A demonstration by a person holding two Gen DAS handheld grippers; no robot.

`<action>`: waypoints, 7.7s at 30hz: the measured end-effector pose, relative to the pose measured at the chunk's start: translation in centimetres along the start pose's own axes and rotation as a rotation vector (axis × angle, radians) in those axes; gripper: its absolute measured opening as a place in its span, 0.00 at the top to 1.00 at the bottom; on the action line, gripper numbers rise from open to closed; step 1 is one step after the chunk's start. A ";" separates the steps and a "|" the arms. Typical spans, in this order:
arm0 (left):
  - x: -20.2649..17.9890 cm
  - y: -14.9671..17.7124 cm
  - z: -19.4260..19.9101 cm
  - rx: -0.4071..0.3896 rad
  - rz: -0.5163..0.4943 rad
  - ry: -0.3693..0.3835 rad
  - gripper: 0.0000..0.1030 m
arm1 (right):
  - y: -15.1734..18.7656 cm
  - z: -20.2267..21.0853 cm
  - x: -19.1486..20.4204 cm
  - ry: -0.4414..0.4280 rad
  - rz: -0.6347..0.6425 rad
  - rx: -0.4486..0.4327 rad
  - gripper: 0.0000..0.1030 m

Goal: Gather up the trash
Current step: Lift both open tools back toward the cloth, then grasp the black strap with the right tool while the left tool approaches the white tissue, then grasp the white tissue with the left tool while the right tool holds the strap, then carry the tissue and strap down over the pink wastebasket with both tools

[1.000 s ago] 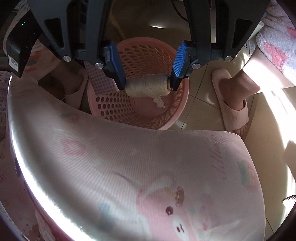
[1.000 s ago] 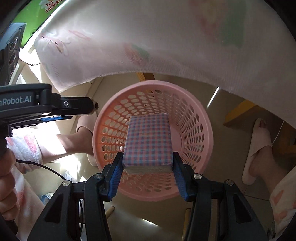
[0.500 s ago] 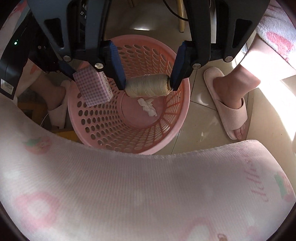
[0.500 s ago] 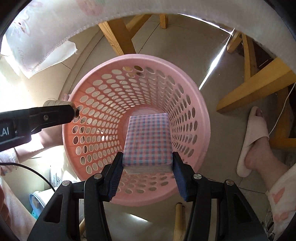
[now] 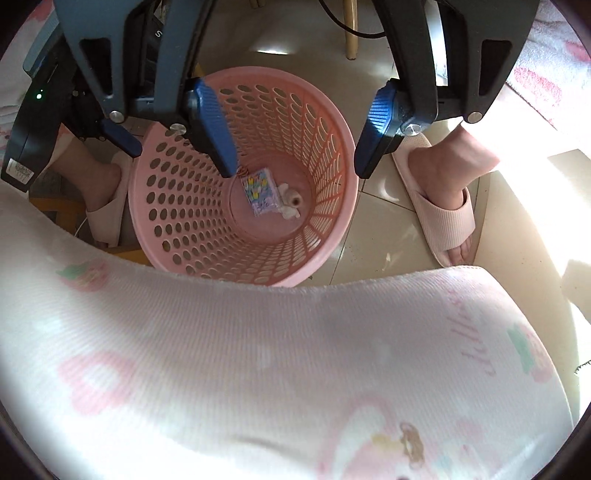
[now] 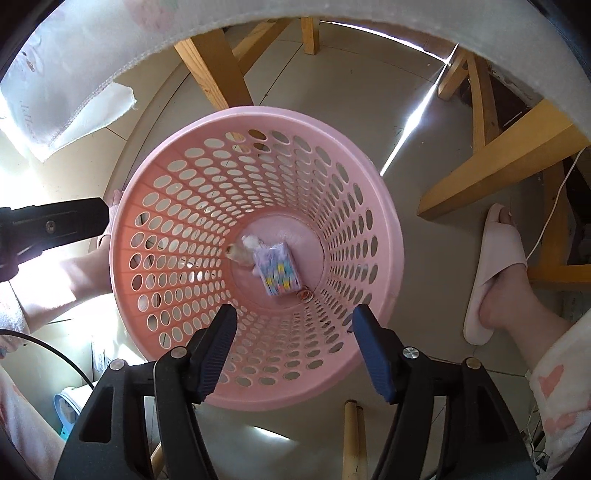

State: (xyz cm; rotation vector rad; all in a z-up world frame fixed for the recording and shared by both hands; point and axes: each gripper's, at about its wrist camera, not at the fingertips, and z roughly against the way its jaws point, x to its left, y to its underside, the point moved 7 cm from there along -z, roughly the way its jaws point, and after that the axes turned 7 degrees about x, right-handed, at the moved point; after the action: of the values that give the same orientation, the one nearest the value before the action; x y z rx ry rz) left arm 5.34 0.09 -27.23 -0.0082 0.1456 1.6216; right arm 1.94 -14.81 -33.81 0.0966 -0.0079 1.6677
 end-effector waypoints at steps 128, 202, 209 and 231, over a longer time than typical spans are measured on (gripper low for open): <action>-5.5 -12.2 23.4 -0.763 -0.210 -0.056 0.19 | -10.3 25.5 -7.3 0.039 -0.058 -0.707 0.83; -3.5 -7.6 25.4 -0.755 -0.145 0.166 0.90 | -5.8 27.7 -4.2 -0.115 0.012 -0.720 0.82; -3.7 -4.2 23.9 -0.716 -0.168 0.175 0.89 | -3.3 28.6 -1.4 -0.164 0.058 -0.739 0.82; -1.7 -0.8 17.1 -0.410 -0.142 0.139 0.90 | 0.5 25.9 2.7 -0.139 0.173 -0.683 0.82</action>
State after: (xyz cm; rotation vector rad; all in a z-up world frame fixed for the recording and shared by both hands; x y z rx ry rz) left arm 7.64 0.16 -10.17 -0.4376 -0.0809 1.4841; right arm 2.73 -13.85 -7.78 -0.3138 -0.7012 1.7438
